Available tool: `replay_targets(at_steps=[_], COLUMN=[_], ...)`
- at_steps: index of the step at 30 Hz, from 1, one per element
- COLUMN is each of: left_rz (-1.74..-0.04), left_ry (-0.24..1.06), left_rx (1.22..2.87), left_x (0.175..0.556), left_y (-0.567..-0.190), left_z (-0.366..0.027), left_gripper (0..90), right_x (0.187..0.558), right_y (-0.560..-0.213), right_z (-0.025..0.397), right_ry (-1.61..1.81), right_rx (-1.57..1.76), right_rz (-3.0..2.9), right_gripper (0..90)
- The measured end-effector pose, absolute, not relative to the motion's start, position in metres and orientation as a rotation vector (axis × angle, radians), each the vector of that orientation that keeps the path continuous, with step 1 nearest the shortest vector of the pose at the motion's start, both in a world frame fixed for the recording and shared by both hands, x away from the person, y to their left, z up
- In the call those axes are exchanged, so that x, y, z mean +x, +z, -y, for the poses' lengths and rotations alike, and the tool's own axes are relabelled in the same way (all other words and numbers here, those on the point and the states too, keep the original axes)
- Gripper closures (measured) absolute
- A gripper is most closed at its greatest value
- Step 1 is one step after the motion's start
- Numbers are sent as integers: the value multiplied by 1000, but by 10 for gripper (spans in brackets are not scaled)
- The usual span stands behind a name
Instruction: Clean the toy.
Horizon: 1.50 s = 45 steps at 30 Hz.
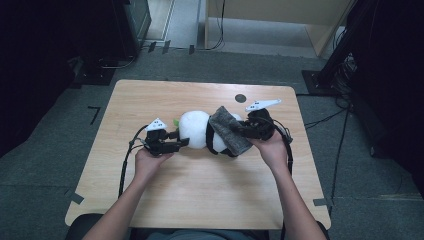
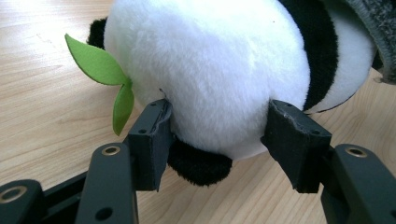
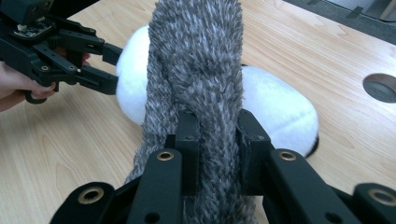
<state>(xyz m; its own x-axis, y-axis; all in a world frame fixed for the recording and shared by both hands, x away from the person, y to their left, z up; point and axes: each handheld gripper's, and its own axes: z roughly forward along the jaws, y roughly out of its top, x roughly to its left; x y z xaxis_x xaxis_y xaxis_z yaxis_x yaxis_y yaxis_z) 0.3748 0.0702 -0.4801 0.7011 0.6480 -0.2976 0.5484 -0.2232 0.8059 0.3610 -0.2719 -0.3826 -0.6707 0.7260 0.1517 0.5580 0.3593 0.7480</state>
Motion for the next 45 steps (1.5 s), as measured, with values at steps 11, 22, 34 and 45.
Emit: replay_targets(at_steps=[11, 22, 34, 45], left_rz=[-934, -931, -928, -931], left_ry=[121, 124, 125, 131], left_rx=[1896, 1898, 1900, 1899], left_x=[375, 375, 375, 375], left_y=[-480, -480, -480, -480], left_z=[-70, -70, -70, -69], left_gripper=[413, 413, 416, 420], right_x=[354, 361, 382, 373], right_y=[-372, -362, -397, -394], right_z=[273, 216, 176, 204], right_ry=[1282, 1345, 1294, 1237], right_rx=[1127, 983, 998, 1028], right_rz=[-2403, -2476, -2554, -2512], right_gripper=[762, 762, 761, 755])
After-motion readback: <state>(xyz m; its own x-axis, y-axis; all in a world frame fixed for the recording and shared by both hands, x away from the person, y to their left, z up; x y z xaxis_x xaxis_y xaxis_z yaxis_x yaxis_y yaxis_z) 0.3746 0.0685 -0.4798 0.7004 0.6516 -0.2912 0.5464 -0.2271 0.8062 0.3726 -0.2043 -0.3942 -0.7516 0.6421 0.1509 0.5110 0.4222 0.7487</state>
